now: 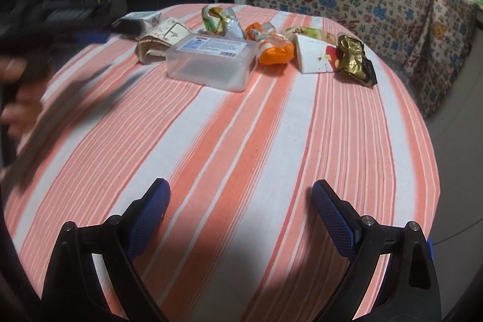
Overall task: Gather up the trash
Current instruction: 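Return to the table and grasp the white floral paper wrapper with the left tool, then hold the floral paper wrapper with the left tool while the right tool grasps the clear plastic box, then carry the floral wrapper and clear box over the blue wastebasket and open both tools, then swing both open tools back over the table, then grasp the green-and-white milk carton with the left tool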
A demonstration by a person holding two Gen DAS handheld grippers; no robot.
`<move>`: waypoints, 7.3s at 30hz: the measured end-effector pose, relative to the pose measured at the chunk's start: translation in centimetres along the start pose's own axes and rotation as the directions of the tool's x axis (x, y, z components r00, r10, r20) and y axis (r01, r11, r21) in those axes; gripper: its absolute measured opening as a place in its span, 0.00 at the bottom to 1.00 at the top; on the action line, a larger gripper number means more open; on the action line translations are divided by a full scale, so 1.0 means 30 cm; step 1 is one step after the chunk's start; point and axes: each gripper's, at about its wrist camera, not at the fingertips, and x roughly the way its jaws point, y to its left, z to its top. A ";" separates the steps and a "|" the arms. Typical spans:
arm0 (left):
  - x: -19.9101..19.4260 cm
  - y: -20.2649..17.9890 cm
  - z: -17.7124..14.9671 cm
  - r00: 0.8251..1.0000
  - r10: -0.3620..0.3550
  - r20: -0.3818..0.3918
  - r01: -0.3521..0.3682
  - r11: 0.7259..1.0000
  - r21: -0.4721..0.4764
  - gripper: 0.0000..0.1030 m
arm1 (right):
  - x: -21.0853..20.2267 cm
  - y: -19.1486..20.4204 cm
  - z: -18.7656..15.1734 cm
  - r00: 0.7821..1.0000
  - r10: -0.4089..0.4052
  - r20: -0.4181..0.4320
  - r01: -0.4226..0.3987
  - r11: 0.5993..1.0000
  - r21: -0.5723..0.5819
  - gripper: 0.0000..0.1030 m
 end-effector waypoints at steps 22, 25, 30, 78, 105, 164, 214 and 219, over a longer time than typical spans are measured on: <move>-0.096 0.075 -0.266 0.989 -0.045 -0.139 0.068 0.983 0.167 0.63 | 0.008 0.001 -0.004 0.999 0.038 -0.010 -0.038 0.999 0.001 0.95; -0.089 0.067 -0.293 0.992 -0.016 -0.125 0.038 0.985 0.168 0.75 | 0.009 -0.002 -0.004 0.999 0.041 -0.012 -0.041 0.999 0.006 0.96; -0.060 0.023 -0.308 0.996 0.072 -0.056 -0.056 0.970 0.238 0.82 | 0.018 -0.030 0.041 0.994 0.109 -0.029 -0.108 0.993 0.040 0.96; -0.077 0.091 -0.327 0.996 0.085 -0.032 -0.078 0.980 0.181 0.89 | 0.100 0.105 0.080 0.998 0.012 -0.061 -0.010 0.999 0.035 1.00; -0.078 0.087 -0.329 0.996 0.085 -0.031 -0.078 0.980 0.182 0.90 | 0.101 0.109 0.070 0.998 0.009 -0.058 -0.007 0.999 0.040 0.99; 0.188 -1.522 -0.454 0.826 -0.429 -0.366 0.555 0.731 0.396 0.49 | -0.385 -1.211 -0.469 0.971 -0.148 -0.188 0.238 0.665 0.708 0.61; -0.123 -0.094 -0.398 0.995 0.100 -0.018 -0.097 0.988 0.120 0.62 | -0.011 -0.057 0.043 0.996 -0.081 0.046 0.080 0.996 0.025 0.95; -0.090 -0.100 -0.340 0.993 0.115 -0.023 -0.113 0.991 0.075 0.64 | 0.025 -0.049 0.022 0.998 -0.066 0.012 0.065 0.997 0.042 0.95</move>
